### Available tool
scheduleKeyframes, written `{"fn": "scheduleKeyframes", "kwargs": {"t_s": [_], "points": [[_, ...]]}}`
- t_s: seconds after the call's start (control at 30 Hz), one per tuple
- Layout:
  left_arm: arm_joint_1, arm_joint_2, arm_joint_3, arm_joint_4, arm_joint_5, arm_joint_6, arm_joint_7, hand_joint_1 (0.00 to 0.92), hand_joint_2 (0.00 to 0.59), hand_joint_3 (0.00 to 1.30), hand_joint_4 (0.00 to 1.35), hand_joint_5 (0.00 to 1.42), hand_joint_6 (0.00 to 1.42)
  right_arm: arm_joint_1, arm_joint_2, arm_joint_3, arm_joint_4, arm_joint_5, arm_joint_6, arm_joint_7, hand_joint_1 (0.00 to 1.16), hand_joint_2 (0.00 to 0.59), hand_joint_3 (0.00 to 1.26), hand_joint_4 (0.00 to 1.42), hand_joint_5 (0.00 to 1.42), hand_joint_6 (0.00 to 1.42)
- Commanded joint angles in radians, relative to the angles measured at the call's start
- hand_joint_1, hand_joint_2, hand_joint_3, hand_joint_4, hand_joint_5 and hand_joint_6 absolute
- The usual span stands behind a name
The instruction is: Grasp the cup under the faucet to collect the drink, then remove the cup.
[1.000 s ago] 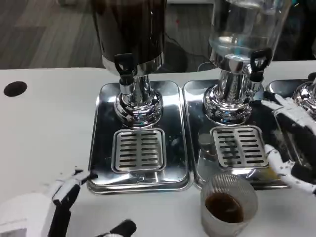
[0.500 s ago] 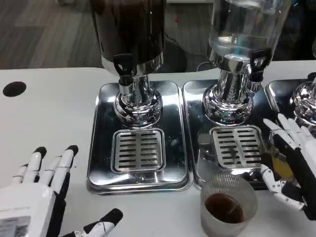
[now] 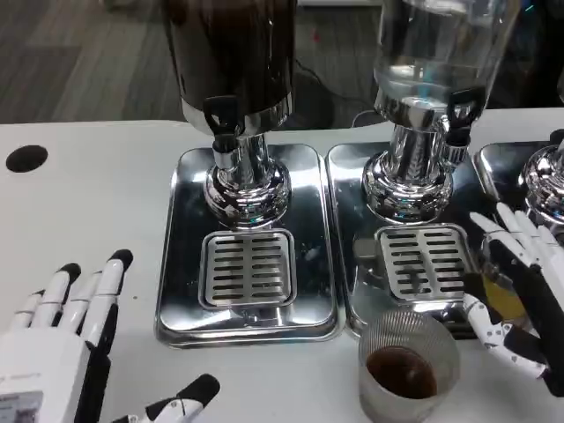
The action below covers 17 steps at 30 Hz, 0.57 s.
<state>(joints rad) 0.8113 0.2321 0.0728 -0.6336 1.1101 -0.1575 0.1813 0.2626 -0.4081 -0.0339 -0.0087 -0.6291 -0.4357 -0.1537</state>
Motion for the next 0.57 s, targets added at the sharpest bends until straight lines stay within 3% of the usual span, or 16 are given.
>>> {"fn": "scheduleKeyframes", "kwargs": {"t_s": [0.03, 0.57], "points": [[-0.010, 0.008, 0.005, -0.019, -0.013, -0.003, 0.004, 0.000, 0.079, 0.04, 0.00, 0.05, 0.16, 0.013, -0.013, -0.011, -0.021, 0.022, 0.006, -0.006, 0.49, 0.545, 0.16, 0.03, 0.00, 0.00], [-0.026, 0.009, -0.030, -0.035, -0.002, -0.013, -0.012, 0.000, 0.082, 0.05, 0.00, 0.06, 0.18, 0.016, -0.021, -0.022, -0.019, 0.043, 0.015, -0.004, 0.50, 0.538, 0.17, 0.04, 0.00, 0.00]]}}
